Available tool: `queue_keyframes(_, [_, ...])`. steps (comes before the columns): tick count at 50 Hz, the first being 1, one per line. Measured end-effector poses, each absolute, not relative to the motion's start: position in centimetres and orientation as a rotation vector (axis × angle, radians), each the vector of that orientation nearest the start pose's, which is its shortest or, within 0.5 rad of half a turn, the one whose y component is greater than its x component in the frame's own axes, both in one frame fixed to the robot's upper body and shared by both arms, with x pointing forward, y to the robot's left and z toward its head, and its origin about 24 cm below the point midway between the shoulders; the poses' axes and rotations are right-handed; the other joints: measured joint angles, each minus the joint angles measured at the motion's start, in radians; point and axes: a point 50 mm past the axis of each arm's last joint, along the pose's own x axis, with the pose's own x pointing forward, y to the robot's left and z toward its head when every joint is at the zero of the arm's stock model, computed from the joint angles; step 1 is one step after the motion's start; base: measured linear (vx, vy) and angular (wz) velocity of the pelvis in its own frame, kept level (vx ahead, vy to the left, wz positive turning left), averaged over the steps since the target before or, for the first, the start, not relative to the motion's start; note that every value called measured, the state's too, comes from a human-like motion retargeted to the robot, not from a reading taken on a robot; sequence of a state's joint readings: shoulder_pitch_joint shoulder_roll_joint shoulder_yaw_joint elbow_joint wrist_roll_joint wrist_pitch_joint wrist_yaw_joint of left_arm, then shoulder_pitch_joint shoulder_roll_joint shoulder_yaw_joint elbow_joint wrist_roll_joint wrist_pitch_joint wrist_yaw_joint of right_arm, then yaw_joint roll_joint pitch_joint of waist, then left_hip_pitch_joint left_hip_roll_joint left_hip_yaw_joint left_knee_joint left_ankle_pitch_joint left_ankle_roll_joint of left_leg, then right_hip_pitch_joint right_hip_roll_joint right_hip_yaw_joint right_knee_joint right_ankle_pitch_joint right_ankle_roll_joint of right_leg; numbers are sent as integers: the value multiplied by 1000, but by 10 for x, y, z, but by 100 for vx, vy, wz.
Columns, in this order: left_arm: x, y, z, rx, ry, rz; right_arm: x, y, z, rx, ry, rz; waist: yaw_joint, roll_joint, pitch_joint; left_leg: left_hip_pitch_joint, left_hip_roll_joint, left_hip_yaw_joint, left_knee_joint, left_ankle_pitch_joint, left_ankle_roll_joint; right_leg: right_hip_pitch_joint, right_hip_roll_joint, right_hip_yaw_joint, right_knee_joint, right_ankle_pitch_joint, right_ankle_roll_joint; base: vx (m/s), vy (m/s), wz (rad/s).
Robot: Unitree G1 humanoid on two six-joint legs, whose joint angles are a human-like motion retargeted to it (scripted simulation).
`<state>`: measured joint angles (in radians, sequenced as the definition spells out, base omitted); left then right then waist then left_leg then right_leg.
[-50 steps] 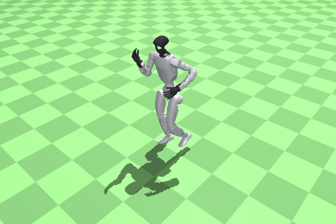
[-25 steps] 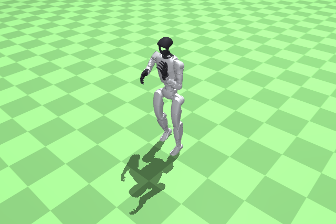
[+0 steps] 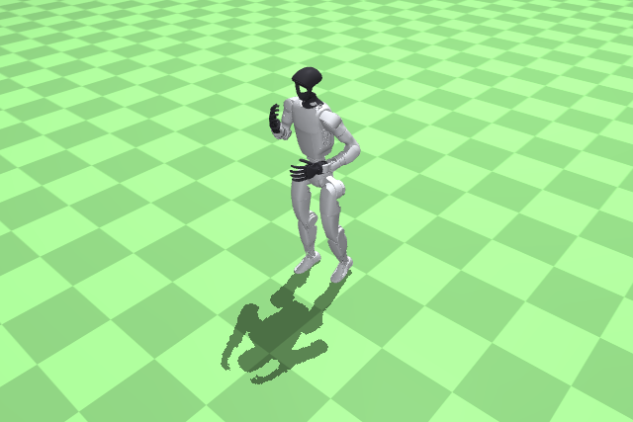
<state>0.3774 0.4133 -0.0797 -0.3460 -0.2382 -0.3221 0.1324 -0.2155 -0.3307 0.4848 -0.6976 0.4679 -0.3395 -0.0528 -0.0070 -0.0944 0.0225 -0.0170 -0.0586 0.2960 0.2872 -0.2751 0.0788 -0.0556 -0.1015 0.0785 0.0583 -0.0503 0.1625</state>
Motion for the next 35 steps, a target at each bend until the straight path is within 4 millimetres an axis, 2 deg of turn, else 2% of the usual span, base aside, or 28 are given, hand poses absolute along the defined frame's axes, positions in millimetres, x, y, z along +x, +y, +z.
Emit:
queue_keyframes(2, [202,184,96,82,-388,-13,176,-79,209,301,-888,716,-39,48,28,67,38,17,-84,-55,-27,-38,49,-31,113,-51,40,-21,11,39])
queue_keyframes(3, [218,175,108,53,-458,-20,178,-82,197,254,-841,687,-72,73,63,99,55,1,-105,-107,-46,-25,67,-53,136,-85,12,-27,13,85])
queue_keyframes(4, [235,164,124,47,-538,-30,182,-86,184,196,-791,635,-94,88,105,123,72,-16,-114,-165,-50,-52,80,-80,236,-130,9,-30,13,96])
queue_keyframes(5, [253,151,143,52,-626,-41,186,-91,169,130,-739,575,-111,97,149,142,87,-34,-116,-225,-46,-100,90,-109,375,-180,18,-30,9,85])
queue_keyframes(6, [266,141,167,77,-722,-40,191,-99,151,66,-665,488,-124,78,188,144,81,-56,-100,-266,-25,-157,74,-119,516,-213,29,-28,6,86])
queue_keyframes(8, [278,124,223,111,-931,-21,192,-123,117,-15,-494,335,-156,41,245,121,66,-94,-38,-314,10,-245,41,-116,726,-253,38,-23,1,101])
queue_keyframes(10, [268,113,278,100,-1157,20,176,-153,94,-21,-337,223,-199,35,252,54,69,-122,48,-313,2,-300,25,-106,827,-280,23,-12,1,107])
queue_keyframes(12, [245,113,311,67,-1344,97,152,-181,90,-57,-244,182,-244,79,211,12,100,-139,44,-250,-49,-311,37,-135,828,-305,-16,0,1,70])
queue_keyframes(13, [234,116,320,51,-1414,139,143,-192,92,-103,-215,187,-265,105,186,11,116,-148,5,-199,-70,-299,46,-159,804,-310,-40,6,-3,42])
queue_keyframes(15, [214,122,322,5,-1496,175,129,-208,97,-203,-167,210,-300,149,134,22,140,-173,-91,-70,-102,-245,70,-201,711,-289,-82,7,-7,34])
queue_keyframes(17, [202,123,312,-69,-1491,107,120,-219,97,-251,-114,197,-313,167,83,23,144,-184,-156,62,-130,-165,95,-203,558,-201,-97,3,-11,53])
queue_keyframes(19, [197,122,298,-121,-1434,5,114,-227,91,-246,-62,145,-299,149,40,12,123,-143,-166,132,-136,-80,94,-170,380,-74,-84,-3,-12,67])
queue_keyframes(20, [197,121,290,-134,-1394,-43,113,-230,87,-235,-41,114,-284,128,22,5,104,-106,-149,142,-125,-37,80,-151,292,-11,-74,-9,-12,57])
queue_keyframes(22, [200,119,268,-85,-1280,-118,119,-231,76,-195,-26,64,-235,57,8,-65,57,-58,51,51,-55,32,12,-142,170,10,-65,-13,-12,32])
queue_keyframes(24, [205,123,241,9,-1137,-169,133,-227,66,-132,-38,43,-174,6,9,-217,30,-74,414,-88,2,68,-43,-148,117,-109,-72,-17,-8,-12])
queue_keyframes(27, [215,143,183,194,-841,-156,172,-207,65,-24,-133,67,-64,-5,72,-393,42,-113,905,-248,21,93,-54,-108,129,-355,-92,-18,-4,-98])
queue_keyframes(28, [216,155,156,262,-710,-122,190,-194,75,0,-215,99,-31,2,107,-417,63,-112,1019,-285,28,82,-45,-80,176,-421,-104,-19,-1,-157])
queue_keyframes(29, [213,169,129,322,-567,-90,208,-179,95,15,-330,148,-6,9,139,-434,82,-110,1104,-313,41,56,-34,-50,240,-470,-120,-21,-1,-170])
queue_keyframes(30, [204,185,101,377,-417,-61,222,-164,121,25,-461,204,15,15,169,-448,99,-109,1173,-336,57,23,-22,-18,315,-512,-139,-19,-2,-159])
queue_keyframes(31, [189,202,82,418,-293,-42,231,-149,153,34,-618,255,25,11,179,-465,104,-110,1202,-348,73,-25,-10,9,383,-528,-140,-16,-3,-138])
queue_keyframes(32, [172,219,69,453,-185,-32,234,-138,186,46,-772,292,35,5,182,-479,104,-112,1214,-355,87,-63,-2,33,427,-533,-136,-10,-4,-103])
queue_keyframes(33, [155,232,64,476,-112,-38,231,-133,215,65,-919,300,47,-7,172,-488,91,-119,1191,-354,98,-81,1,49,421,-513,-123,-3,-4,-71])
queue_keyframes(35, [130,247,69,487,-39,-79,211,-135,255,156,-1154,252,91,-34,133,-468,47,-134,1054,-329,109,-64,-8,67,309,-416,-88,5,-3,-39])
